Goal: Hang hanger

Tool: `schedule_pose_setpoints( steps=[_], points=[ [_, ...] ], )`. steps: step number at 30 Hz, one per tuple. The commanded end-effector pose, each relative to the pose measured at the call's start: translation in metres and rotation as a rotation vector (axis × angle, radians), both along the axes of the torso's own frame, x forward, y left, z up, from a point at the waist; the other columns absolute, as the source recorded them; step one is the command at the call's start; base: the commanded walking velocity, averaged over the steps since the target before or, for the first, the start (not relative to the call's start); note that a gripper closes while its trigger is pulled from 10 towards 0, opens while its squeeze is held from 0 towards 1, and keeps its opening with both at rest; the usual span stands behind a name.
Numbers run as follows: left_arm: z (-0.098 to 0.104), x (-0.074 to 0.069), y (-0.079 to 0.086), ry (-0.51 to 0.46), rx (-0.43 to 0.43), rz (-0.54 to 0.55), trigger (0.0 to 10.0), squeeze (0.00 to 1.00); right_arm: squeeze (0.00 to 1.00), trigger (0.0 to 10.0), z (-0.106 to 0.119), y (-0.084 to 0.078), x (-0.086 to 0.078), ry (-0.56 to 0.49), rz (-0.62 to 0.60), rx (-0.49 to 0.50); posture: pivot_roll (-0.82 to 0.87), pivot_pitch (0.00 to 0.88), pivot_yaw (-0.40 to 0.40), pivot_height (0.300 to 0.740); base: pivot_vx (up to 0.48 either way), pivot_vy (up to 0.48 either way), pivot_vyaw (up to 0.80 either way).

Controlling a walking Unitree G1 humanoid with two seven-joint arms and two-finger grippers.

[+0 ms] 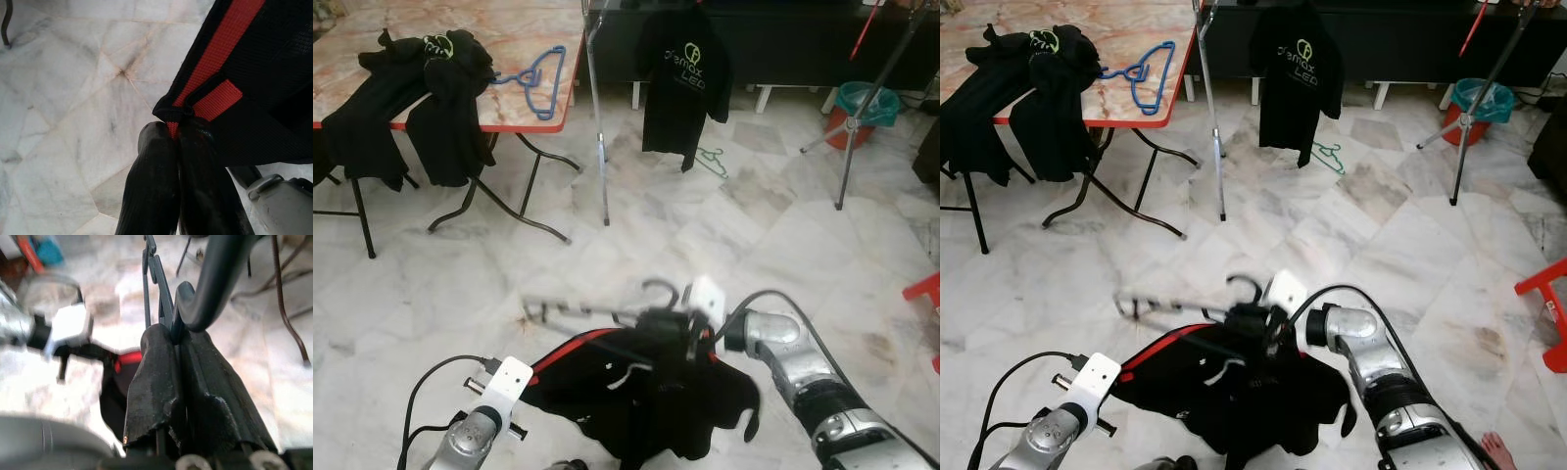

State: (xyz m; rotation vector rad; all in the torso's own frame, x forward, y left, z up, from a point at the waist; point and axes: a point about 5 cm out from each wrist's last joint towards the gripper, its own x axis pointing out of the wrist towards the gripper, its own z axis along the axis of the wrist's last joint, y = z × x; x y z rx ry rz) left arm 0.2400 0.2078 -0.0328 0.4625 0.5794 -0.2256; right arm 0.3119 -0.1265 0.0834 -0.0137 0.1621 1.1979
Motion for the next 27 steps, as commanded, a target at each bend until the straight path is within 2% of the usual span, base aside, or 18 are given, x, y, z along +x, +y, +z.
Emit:
schedule_pose_setpoints(
  steps=[1,2,3,4,5,6,7,8,10,12,13,14,17,19,22,23,27],
  points=[
    [-0.007,-0.010,0.009,0.039,0.005,0.049,0.0,0.00,0.00,10.0,0.007,-0.004,0.002,-0.020,-0.041,0.056,0.08,0.111,-0.007,0.740,0.000,0.000,0.00],
    [-0.005,-0.008,0.009,0.023,-0.004,0.050,0.0,0.00,0.00,10.0,0.007,-0.002,0.004,-0.015,-0.067,0.090,0.08,0.113,-0.009,0.740,0.000,0.000,0.00],
    [0.002,-0.002,0.011,-0.029,-0.008,0.065,0.0,0.00,0.00,10.0,0.011,0.002,0.011,-0.035,-0.180,0.148,0.08,0.114,-0.009,0.740,0.000,0.000,0.00],
    [0.002,-0.002,0.011,-0.029,-0.008,0.065,0.0,0.00,0.00,10.0,0.011,0.002,0.011,-0.035,-0.180,0.148,0.08,0.114,-0.009,0.740,0.000,0.000,0.00],
    [0.004,0.001,0.011,-0.045,-0.012,0.073,0.0,0.00,0.00,10.0,0.012,0.002,0.014,-0.041,-0.233,0.175,0.08,0.115,-0.009,0.740,0.000,0.000,0.00],
    [0.007,0.003,0.010,-0.060,-0.027,0.072,0.0,0.00,0.00,10.0,0.017,0.001,0.021,-0.064,-0.335,0.207,0.09,0.113,-0.010,0.740,0.000,0.000,0.00],
    [0.011,0.007,0.005,-0.080,-0.063,0.040,0.0,0.00,0.00,10.0,0.025,-0.002,0.031,-0.084,-0.499,0.270,0.08,0.113,-0.010,0.740,0.000,0.000,0.00],
    [0.011,0.007,0.005,-0.080,-0.063,0.040,0.0,0.00,0.00,10.0,0.025,-0.002,0.031,-0.084,-0.499,0.270,0.08,0.113,-0.010,0.740,0.000,0.000,0.00],
    [0.015,0.011,-0.001,-0.100,-0.093,0.002,0.0,0.00,0.00,10.0,0.030,-0.005,0.036,-0.106,-0.607,0.296,0.08,0.112,-0.008,0.740,0.000,0.000,0.00],
    [0.018,0.015,-0.005,-0.114,-0.107,-0.019,0.0,0.00,0.00,10.0,0.031,-0.006,0.039,-0.121,-0.655,0.289,0.08,0.112,-0.008,0.740,0.000,0.000,0.00],
    [0.029,0.025,-0.012,-0.158,-0.159,-0.047,0.0,0.00,0.00,10.0,0.032,-0.004,0.041,-0.160,-0.716,0.254,0.08,0.112,-0.011,0.740,0.000,0.000,0.00],
    [0.033,0.027,-0.013,-0.171,-0.177,-0.053,0.0,0.00,0.00,10.0,0.033,-0.003,0.041,-0.171,-0.726,0.242,0.08,0.112,-0.011,0.740,0.000,0.000,0.00],
    [0.042,0.034,-0.018,-0.201,-0.230,-0.082,0.0,0.00,0.00,10.0,0.031,0.004,0.039,-0.263,-0.701,0.114,0.08,0.114,-0.012,0.740,0.000,0.000,0.00],
    [0.055,0.040,-0.027,-0.225,-0.319,-0.144,0.0,0.00,0.00,10.0,0.024,0.014,0.035,-0.326,-0.666,-0.006,0.08,0.116,-0.014,0.740,0.000,0.000,0.00],
    [0.061,0.041,-0.032,-0.232,-0.357,-0.186,0.0,0.00,0.00,10.0,0.020,0.015,0.034,-0.346,-0.677,-0.058,0.08,0.116,-0.014,0.740,0.000,0.000,0.00],
    [0.069,0.042,-0.037,-0.238,-0.402,-0.228,0.0,0.00,0.00,10.0,0.016,0.014,0.034,-0.389,-0.705,-0.123,0.08,0.118,-0.011,0.740,0.000,0.000,0.00],
    [0.081,0.042,-0.044,-0.228,-0.455,-0.323,0.0,0.00,0.00,10.0,0.013,0.012,0.033,-0.469,-0.764,-0.214,0.09,0.118,-0.009,0.740,0.000,0.000,0.00]
  ],
)
